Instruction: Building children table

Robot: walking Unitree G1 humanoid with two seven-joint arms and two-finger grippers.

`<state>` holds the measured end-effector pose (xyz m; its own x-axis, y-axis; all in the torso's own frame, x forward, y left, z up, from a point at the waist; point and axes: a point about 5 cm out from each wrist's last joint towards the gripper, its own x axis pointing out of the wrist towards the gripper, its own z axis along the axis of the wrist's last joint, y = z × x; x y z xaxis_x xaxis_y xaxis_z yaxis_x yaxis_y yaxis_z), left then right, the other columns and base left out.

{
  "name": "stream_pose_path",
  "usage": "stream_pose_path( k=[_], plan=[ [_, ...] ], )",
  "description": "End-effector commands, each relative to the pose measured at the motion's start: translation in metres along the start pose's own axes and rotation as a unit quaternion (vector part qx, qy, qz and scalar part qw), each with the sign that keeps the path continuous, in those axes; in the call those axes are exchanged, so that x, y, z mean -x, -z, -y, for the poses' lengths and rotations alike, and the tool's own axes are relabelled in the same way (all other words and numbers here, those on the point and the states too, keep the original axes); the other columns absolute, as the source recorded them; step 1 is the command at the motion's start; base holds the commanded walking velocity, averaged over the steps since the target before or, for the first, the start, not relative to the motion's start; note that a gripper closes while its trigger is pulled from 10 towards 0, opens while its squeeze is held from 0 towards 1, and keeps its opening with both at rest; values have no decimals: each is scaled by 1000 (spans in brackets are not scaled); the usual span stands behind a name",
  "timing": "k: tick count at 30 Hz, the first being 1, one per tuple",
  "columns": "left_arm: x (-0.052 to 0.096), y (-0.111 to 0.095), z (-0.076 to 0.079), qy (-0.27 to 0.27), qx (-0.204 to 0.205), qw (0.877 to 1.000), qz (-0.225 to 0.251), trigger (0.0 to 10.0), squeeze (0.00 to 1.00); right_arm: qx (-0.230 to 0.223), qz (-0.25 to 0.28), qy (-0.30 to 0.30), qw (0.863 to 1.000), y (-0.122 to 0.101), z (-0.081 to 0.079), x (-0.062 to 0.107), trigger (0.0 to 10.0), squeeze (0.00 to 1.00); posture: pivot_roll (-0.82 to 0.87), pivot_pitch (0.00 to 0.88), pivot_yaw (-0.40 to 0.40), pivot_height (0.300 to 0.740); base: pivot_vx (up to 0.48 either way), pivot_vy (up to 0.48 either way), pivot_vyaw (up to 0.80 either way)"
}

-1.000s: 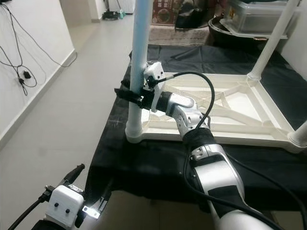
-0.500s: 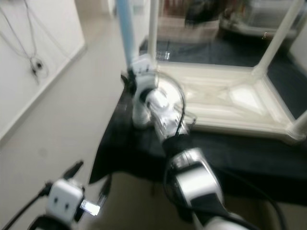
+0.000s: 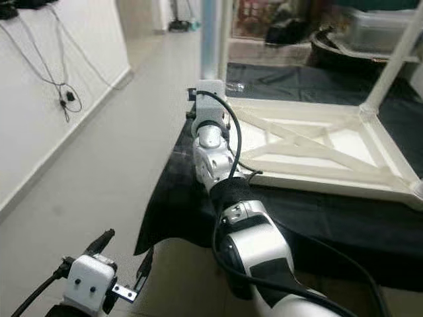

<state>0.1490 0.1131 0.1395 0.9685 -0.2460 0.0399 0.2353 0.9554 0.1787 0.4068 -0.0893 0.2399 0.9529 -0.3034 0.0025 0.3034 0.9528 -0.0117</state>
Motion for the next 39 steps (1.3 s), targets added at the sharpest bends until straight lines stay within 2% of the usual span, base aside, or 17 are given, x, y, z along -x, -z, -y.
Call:
stream_pose_path(
  k=[1, 3, 7, 16, 19, 20, 21, 22, 23, 26, 28, 29, 30, 32, 34, 37, 39],
  plan=[
    [1, 4, -2, -4, -2, 1000, -13, 10000, 0, 12, -105, 129, 986, 49, 37, -4, 10000, 0, 131, 163, -27, 740, 0, 0, 0],
    [1, 4, -2, -2, -3, 1000, -13, 10000, 0, 6, -110, 189, 976, 52, 45, -2, 10000, 0, 131, 163, -27, 740, 0, 0, 0],
    [0, 4, -2, -2, -3, 1000, -12, 10000, 0, 10, -108, 229, 967, 55, 46, 3, 10000, 0, 131, 162, -27, 740, 0, 0, 0],
    [0, 5, -2, 0, -3, 1000, -13, 10000, 0, -30, -159, 198, 967, 69, 27, 13, 10000, 0, 131, 153, -21, 740, 0, 0, 0],
    [0, 6, -2, 0, -4, 1000, -13, 10000, 0, -42, -154, 74, 984, 68, 5, 14, 10000, 0, 127, 150, -23, 740, 0, 0, 0],
    [0, 6, -2, 0, -4, 1000, -13, 10000, 0, -42, -154, 74, 984, 68, 5, 14, 10000, 0, 127, 150, -23, 740, 0, 0, 0],
    [0, 6, -2, 1, -4, 1000, -13, 10000, 0, -51, -138, -8, 989, 66, -7, 16, 10000, 0, 127, 150, -23, 740, 0, 0, 0],
    [0, 6, -2, 1, -4, 1000, -13, 10000, 0, -51, -138, -8, 989, 66, -7, 16, 10000, 0, 127, 150, -23, 740, 0, 0, 0],
    [0, 6, -2, 1, -4, 1000, -13, 10000, 0, -70, -138, -57, 986, 67, -14, 19, 10000, 0, 128, 145, -23, 740, 0, 0, 0],
    [0, 6, -2, 1, -6, 1000, -13, 10000, 0, -124, -154, -191, 962, 69, -30, 27, 10000, 0, 128, 145, -23, 740, 0, 0, 0],
    [0, 7, -2, 0, -6, 1000, -13, 10000, 0, -141, -166, -237, 947, 72, -34, 29, 10000, 0, 126, 137, -21, 740, 0, 0, 0],
    [0, 7, -2, 0, -6, 1000, -13, 10000, 0, -141, -166, -237, 947, 72, -34, 29, 10000, 0, 126, 137, -21, 740, 0, 0, 0],
    [0, 7, -2, 1, -7, 1000, -13, 10000, 0, -117, -163, -310, 929, 74, -37, 33, 10000, 0, 127, 135, -20, 740, 0, 0, 0],
    [0, 7, -2, 1, -7, 1000, -13, 10000, 0, -124, -161, -336, 920, 73, -37, 33, 10000, 0, 128, 134, -20, 740, 0, 0, 0],
    [0, 7, -3, 0, -8, 1000, -13, 10000, 0, -112, -143, -397, 900, 70, -37, 34, 10000, 0, 128, 134, -20, 740, 0, 0, 0],
    [0, 7, -3, 0, -8, 1000, -13, 10000, 0, -102, -134, -413, 895, 69, -37, 35, 10000, 0, 128, 134, -20, 740, 0, 0, 0],
    [-1, 7, -3, 0, -9, 1000, -13, 10000, 0, -62, -102, -461, 879, 65, -37, 33, 10000, 0, 128, 134, -20, 740, 0, 0, 0]
  ],
)
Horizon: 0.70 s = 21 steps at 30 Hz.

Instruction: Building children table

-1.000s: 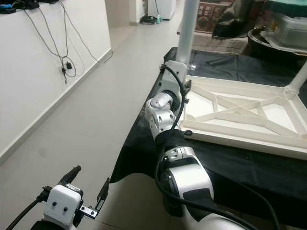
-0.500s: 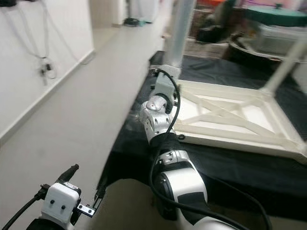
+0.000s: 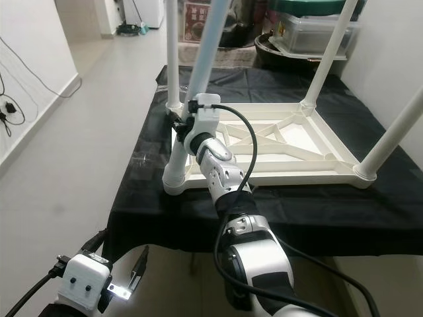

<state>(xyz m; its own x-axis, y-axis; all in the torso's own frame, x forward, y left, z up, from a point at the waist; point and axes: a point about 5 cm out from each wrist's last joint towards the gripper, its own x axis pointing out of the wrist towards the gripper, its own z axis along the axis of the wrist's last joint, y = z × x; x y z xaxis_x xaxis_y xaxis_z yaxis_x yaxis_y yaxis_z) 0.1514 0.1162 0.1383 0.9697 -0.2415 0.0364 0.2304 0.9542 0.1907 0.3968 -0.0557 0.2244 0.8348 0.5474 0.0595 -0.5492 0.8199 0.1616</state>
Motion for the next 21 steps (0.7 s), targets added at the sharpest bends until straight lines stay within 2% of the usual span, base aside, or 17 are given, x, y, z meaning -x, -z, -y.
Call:
stream_pose_path(
  k=[1, 4, 11, 13, 14, 17, 18, 20, 21],
  plan=[
    [1, 5, 0, 2, -3, 1000, -11, 10000, 0, -15, -102, -26, 994, 51, -7, 5, 10000, 0, 128, 134, -20, 740, 0, 0, 0],
    [1, 5, 1, 1, -3, 1000, -11, 10000, 0, 25, -84, -64, 994, 43, -10, 1, 10000, 0, 137, 144, -26, 740, 0, 0, 0],
    [2, 2, 1, 0, -3, 1000, -10, 10000, 0, 40, -44, -116, 991, 28, -22, -6, 10000, 0, 144, 156, -31, 740, 0, 0, 0],
    [3, 0, 2, -1, -3, 1000, -8, 10000, 0, 27, -35, -159, 986, 23, -28, -7, 10000, 0, 149, 173, -37, 740, 0, 0, 0],
    [3, 0, 2, -1, -3, 1000, -8, 10000, 0, 27, -35, -159, 986, 23, -28, -7, 10000, 0, 149, 173, -37, 740, 0, 0, 0],
    [4, -2, 3, -2, 0, 1000, -7, 10000, 0, 17, -21, -220, 975, 17, -37, -8, 10000, 0, 154, 178, -38, 740, 0, 0, 0],
    [4, -2, 3, -2, 0, 1000, -7, 10000, 0, 17, -21, -220, 975, 17, -37, -8, 10000, 0, 154, 178, -38, 740, 0, 0, 0],
    [6, -4, 4, -3, 3, 1000, -7, 10000, 0, 45, -30, -255, 966, 16, -44, -10, 10000, 0, 158, 195, -42, 740, 0, 0, 0],
    [6, -4, 4, -3, 3, 1000, -7, 10000, 0, 45, -30, -255, 966, 16, -44, -10, 10000, 0, 158, 195, -42, 740, 0, 0, 0]
  ],
)
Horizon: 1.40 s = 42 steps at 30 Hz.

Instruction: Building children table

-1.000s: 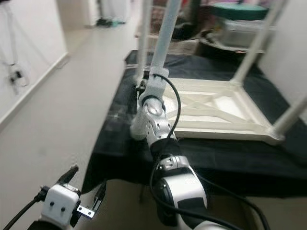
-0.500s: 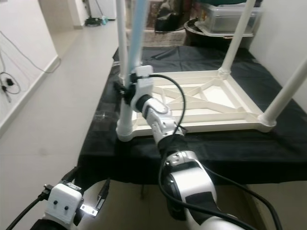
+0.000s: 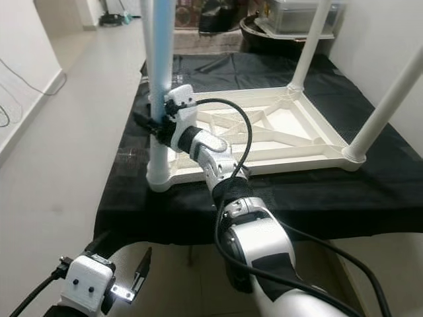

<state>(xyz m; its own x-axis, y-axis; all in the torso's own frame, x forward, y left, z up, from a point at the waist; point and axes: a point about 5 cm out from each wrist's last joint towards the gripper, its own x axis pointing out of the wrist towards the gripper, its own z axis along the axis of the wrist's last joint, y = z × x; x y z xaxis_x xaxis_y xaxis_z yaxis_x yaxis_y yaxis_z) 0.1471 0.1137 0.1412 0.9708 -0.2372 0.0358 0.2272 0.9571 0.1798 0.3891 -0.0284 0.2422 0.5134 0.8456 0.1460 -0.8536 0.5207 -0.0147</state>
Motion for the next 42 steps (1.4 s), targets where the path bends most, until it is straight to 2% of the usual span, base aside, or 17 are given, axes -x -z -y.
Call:
stream_pose_path(
  k=[1, 7, 10, 16, 20, 26, 27, 28, 31, 33, 34, 35, 36, 37, 40, 41, 42],
  plan=[
    [3, -1, 2, -1, -2, 1000, -6, 10000, 0, -20, -54, -40, 998, 27, -17, -7, 10000, 0, 158, 195, -42, 740, 0, 0, 0],
    [4, -1, 3, -1, 0, 1000, -8, 10000, 0, 17, -88, -11, 996, 27, -17, -13, 10000, 0, 155, 201, -40, 740, 0, 0, 0],
    [3, -1, 3, -1, 0, 1000, -7, 10000, 0, 50, -110, 24, 992, 25, -12, -15, 10000, 0, 149, 203, -43, 740, 0, 0, 0],
    [1, -1, 3, -4, -1, 1000, -7, 10000, 0, 60, -123, 58, 989, 22, -5, -13, 10000, 0, 145, 197, -50, 740, 0, 0, 0],
    [0, 0, 2, -6, -1, 1000, -6, 10000, 0, 75, -131, 107, 983, 20, 3, -11, 10000, 0, 138, 193, -51, 740, 0, 0, 0],
    [-3, 1, 1, -8, -2, 1000, -6, 10000, 0, 50, -133, 209, 968, 22, 19, 0, 10000, 0, 136, 187, -51, 740, 0, 0, 0],
    [-3, 1, 1, -8, -2, 1000, -6, 10000, 0, 50, -133, 209, 968, 22, 19, 0, 10000, 0, 136, 187, -51, 740, 0, 0, 0],
    [-3, 1, 1, -8, -2, 1000, -6, 10000, 0, 40, -127, 245, 960, 21, 24, 3, 10000, 0, 136, 186, -51, 740, 0, 0, 0],
    [-3, 1, 1, -9, -2, 1000, -6, 10000, 0, 31, -122, 264, 956, 21, 26, 5, 10000, 0, 136, 186, -51, 740, 0, 0, 0],
    [-3, 1, 1, -10, -2, 1000, -5, 10000, 0, -1, -100, 335, 937, 19, 33, 10, 10000, 0, 136, 186, -51, 740, 0, 0, 0],
    [-3, 1, 1, -10, -2, 1000, -5, 10000, 0, -1, -100, 335, 937, 19, 33, 10, 10000, 0, 136, 186, -51, 740, 0, 0, 0],
    [-3, 1, 0, -10, -3, 1000, -5, 10000, 0, -14, -92, 362, 927, 18, 36, 12, 10000, 0, 135, 186, -51, 740, 0, 0, 0],
    [-3, 1, 0, -11, -3, 1000, -5, 10000, 0, -30, -63, 432, 899, 13, 43, 18, 10000, 0, 135, 186, -51, 740, 0, 0, 0],
    [-3, 1, 0, -11, -3, 1000, -5, 10000, 0, -30, -63, 432, 899, 13, 43, 18, 10000, 0, 135, 186, -51, 740, 0, 0, 0],
    [-4, 1, 0, -12, -3, 1000, -5, 10000, 0, -22, -40, 493, 869, 9, 46, 23, 10000, 0, 134, 185, -51, 740, 0, 0, 0],
    [-4, 1, 0, -12, -3, 1000, -5, 10000, 0, -22, -40, 493, 869, 9, 46, 23, 10000, 0, 134, 185, -51, 740, 0, 0, 0],
    [-4, 2, 0, -12, -3, 1000, -5, 10000, 0, -13, -34, 520, 853, 8, 46, 26, 10000, 0, 134, 185, -51, 740, 0, 0, 0]
  ],
)
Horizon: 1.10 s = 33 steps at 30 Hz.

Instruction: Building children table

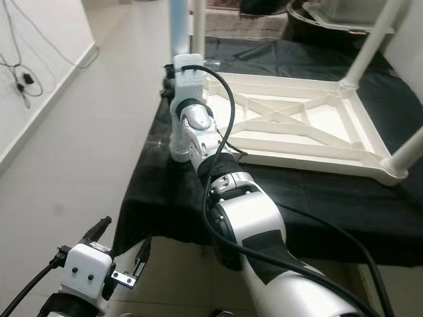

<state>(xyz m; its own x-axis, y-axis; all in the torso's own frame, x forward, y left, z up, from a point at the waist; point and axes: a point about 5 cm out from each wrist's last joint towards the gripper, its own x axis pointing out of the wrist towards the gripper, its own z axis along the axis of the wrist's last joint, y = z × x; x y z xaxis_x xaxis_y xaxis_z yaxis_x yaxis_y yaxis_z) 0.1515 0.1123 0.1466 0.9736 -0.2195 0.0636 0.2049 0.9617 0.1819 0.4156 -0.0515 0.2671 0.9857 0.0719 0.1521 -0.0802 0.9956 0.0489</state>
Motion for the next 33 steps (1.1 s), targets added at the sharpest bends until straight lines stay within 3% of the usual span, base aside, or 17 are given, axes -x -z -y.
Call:
stream_pose_path(
  k=[1, 2, 3, 5, 8, 9, 11, 12, 16, 19, 26, 29, 33],
  plan=[
    [1, 7, 0, 0, -1, 1000, -17, 10000, 0, -24, -65, 75, 995, 34, 23, 6, 10000, 0, 134, 185, -51, 740, 0, 0, 0],
    [1, 7, 0, 0, -1, 1000, -18, 10000, 0, -19, -57, 100, 993, 34, 25, 7, 10000, 0, 134, 185, -51, 740, 0, 0, 0],
    [2, 7, 0, 0, -1, 1000, -18, 10000, 0, 5, -47, 172, 984, 34, 30, 11, 10000, 0, 134, 185, -51, 740, 0, 0, 0],
    [2, 7, 0, 0, -1, 1000, -18, 10000, 0, 10, -45, 189, 981, 34, 31, 12, 10000, 0, 134, 185, -51, 740, 0, 0, 0],
    [1, 8, 0, 0, -1, 1000, -18, 10000, 0, 65, -83, 302, 948, 39, 34, 19, 10000, 0, 136, 176, -49, 740, 0, 0, 0],
    [1, 8, -1, 0, -2, 1000, -18, 10000, 0, 62, -88, 331, 938, 40, 35, 22, 10000, 0, 136, 173, -51, 740, 0, 0, 0],
    [1, 8, -1, 0, -2, 1000, -19, 10000, 0, 55, -90, 345, 933, 40, 35, 23, 10000, 0, 136, 173, -51, 740, 0, 0, 0],
    [1, 9, -1, 0, -2, 1000, -19, 10000, 0, 40, -90, 377, 921, 38, 37, 25, 10000, 0, 136, 173, -51, 740, 0, 0, 0],
    [1, 8, -1, -1, -2, 1000, -19, 10000, 0, 35, -86, 394, 914, 35, 37, 25, 10000, 0, 136, 173, -51, 740, 0, 0, 0],
    [1, 9, -1, 3, -3, 1000, -19, 10000, 0, 29, -98, 423, 900, 35, 39, 28, 10000, 0, 145, 168, -50, 740, 0, 0, 0],
    [0, 9, 0, 5, -4, 1000, -16, 10000, 0, 29, -110, 458, 882, 38, 45, 33, 10000, 0, 147, 155, -48, 740, 0, 0, 0],
    [0, 9, 0, 6, -4, 1000, -15, 10000, 0, 44, -101, 458, 882, 37, 46, 33, 10000, 0, 147, 155, -48, 740, 0, 0, 0],
    [0, 9, 0, 9, -4, 1000, -15, 10000, 0, 28, -103, 454, 885, 38, 48, 33, 10000, 0, 146, 151, -48, 740, 0, 0, 0]
  ],
)
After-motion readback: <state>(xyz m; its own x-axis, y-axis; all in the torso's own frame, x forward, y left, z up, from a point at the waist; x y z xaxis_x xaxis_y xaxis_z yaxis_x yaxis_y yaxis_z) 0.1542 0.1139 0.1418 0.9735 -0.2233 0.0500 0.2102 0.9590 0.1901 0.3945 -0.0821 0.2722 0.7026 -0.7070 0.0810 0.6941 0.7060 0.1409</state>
